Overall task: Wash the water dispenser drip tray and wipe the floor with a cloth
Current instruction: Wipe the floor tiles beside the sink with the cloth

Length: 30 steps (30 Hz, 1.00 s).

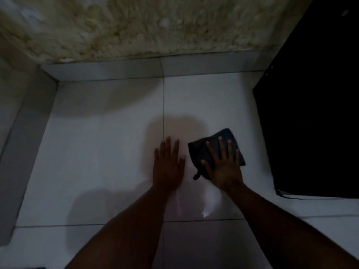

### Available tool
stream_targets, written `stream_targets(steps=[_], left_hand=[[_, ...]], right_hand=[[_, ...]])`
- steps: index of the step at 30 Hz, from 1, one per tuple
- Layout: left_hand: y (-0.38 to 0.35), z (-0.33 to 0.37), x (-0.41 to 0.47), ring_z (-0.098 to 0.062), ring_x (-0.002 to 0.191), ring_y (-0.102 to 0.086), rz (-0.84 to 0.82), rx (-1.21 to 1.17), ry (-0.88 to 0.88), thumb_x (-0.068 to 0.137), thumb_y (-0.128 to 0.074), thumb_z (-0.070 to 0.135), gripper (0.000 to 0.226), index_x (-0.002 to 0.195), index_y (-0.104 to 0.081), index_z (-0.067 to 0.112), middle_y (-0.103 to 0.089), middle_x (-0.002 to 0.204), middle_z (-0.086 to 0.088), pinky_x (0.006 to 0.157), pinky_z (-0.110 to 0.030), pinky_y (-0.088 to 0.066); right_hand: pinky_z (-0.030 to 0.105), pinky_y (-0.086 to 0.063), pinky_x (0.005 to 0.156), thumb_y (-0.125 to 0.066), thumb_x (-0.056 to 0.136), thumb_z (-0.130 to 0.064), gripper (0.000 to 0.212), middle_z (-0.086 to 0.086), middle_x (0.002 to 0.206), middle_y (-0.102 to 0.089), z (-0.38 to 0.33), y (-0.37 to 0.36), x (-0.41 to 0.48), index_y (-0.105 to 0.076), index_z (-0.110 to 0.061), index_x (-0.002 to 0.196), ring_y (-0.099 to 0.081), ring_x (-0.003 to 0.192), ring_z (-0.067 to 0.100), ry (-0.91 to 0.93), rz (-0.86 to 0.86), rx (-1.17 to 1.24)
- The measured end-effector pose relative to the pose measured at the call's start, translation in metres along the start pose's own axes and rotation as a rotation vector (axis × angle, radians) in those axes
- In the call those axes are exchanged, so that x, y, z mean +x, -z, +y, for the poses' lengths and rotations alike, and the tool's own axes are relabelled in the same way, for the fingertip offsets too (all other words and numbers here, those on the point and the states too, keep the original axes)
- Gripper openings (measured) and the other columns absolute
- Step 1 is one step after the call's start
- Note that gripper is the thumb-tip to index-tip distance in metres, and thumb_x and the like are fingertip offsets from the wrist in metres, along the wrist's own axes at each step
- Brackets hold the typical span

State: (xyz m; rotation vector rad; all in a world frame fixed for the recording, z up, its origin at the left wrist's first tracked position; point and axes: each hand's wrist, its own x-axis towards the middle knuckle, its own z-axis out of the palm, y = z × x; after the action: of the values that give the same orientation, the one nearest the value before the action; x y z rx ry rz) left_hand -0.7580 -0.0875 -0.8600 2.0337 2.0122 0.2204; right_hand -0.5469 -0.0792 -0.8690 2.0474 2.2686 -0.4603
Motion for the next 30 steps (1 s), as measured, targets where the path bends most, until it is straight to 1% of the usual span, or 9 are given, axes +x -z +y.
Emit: stream_targets(steps=[4,8,12,15,18,20,24,28,30], left_hand=[[-0.007,0.016,-0.010,-0.026,0.150,-0.011,-0.066,0.030,-0.203,0.099,-0.021,0.046,0.060,0.155,-0.021,0.022,-0.013,0.163,-0.003,0.120,-0.048,-0.011],[-0.010,0.023,-0.019,-0.029,0.147,-0.023,-0.127,0.077,-0.202,0.097,-0.026,0.045,0.063,0.154,-0.024,0.018,-0.021,0.161,-0.003,0.119,-0.050,-0.016],[0.004,0.037,-0.009,-0.035,0.140,-0.038,-0.169,0.132,-0.153,0.094,-0.032,0.045,0.061,0.146,-0.043,0.015,-0.039,0.152,-0.009,0.111,-0.057,-0.029],[0.015,0.053,0.003,-0.042,0.120,-0.058,-0.164,0.093,-0.041,0.087,-0.032,0.044,0.059,0.119,-0.069,0.012,-0.062,0.129,-0.020,0.095,-0.058,-0.047],[0.046,0.084,0.021,-0.044,0.108,-0.059,-0.109,-0.124,0.119,0.089,-0.023,0.047,0.066,0.104,-0.070,0.002,-0.064,0.115,-0.026,0.088,-0.048,-0.048],[0.067,0.105,0.037,-0.039,0.099,-0.060,-0.052,-0.365,0.280,0.095,-0.028,0.048,0.060,0.104,-0.066,0.003,-0.062,0.107,-0.022,0.081,-0.042,-0.049],[0.116,0.131,0.072,-0.031,0.097,-0.066,-0.219,-1.290,0.678,0.092,-0.036,0.067,0.065,0.115,-0.066,0.015,-0.068,0.111,-0.015,0.085,-0.044,-0.057],[0.156,0.129,0.086,-0.020,0.060,-0.066,-0.334,-1.659,0.579,0.091,-0.045,0.064,0.068,0.113,-0.065,0.004,-0.068,0.068,-0.010,0.055,-0.029,-0.052],[0.167,0.125,0.090,-0.020,0.056,-0.065,-0.373,-1.731,0.518,0.095,-0.050,0.051,0.056,0.121,-0.062,0.003,-0.067,0.063,-0.008,0.053,-0.028,-0.052]], right_hand=[[0.052,-0.020,0.117,-0.029,0.090,-0.071,0.070,0.007,0.164,-0.019,0.010,0.015,-0.008,-0.026,-0.039,0.153,-0.020,0.149,0.033,0.043,0.059,0.105],[0.048,-0.036,0.106,-0.054,0.088,-0.058,0.075,0.014,0.149,-0.039,0.018,0.033,-0.001,-0.030,-0.022,0.150,-0.039,0.132,0.035,-0.260,0.184,0.249],[0.038,-0.045,0.094,-0.063,0.086,-0.048,0.056,0.016,0.123,-0.060,0.017,0.050,0.013,-0.054,-0.008,0.124,-0.053,0.115,0.032,-0.430,-0.011,0.288],[0.027,-0.049,0.075,-0.064,0.089,-0.034,0.034,0.014,0.115,-0.069,0.008,0.072,0.028,-0.067,-0.006,0.108,-0.065,0.102,0.030,-0.503,-0.137,0.539],[0.022,-0.046,0.068,-0.061,0.092,-0.035,0.030,0.011,0.105,-0.070,-0.007,0.107,0.040,-0.071,-0.008,0.101,-0.067,0.094,0.027,-0.454,-0.128,0.741],[0.023,-0.043,0.059,-0.063,0.091,-0.035,0.028,0.006,0.084,-0.068,-0.021,0.135,0.046,-0.069,-0.009,0.084,-0.065,0.081,0.024,-0.335,-0.103,0.818],[0.032,-0.050,0.069,-0.069,0.082,-0.029,0.017,0.004,0.078,-0.067,-0.047,0.190,0.053,-0.061,-0.016,0.075,-0.064,0.076,0.021,-0.155,-0.101,0.880],[0.034,-0.061,0.069,-0.061,0.093,-0.023,0.016,0.014,0.097,-0.074,-0.060,0.234,0.052,-0.072,-0.012,0.097,-0.073,0.086,0.027,-0.071,-0.296,1.024],[0.033,-0.061,0.064,-0.060,0.096,-0.019,0.019,0.016,0.103,-0.073,-0.060,0.254,0.055,-0.070,-0.010,0.109,-0.073,0.082,0.027,-0.076,-0.281,1.145]])
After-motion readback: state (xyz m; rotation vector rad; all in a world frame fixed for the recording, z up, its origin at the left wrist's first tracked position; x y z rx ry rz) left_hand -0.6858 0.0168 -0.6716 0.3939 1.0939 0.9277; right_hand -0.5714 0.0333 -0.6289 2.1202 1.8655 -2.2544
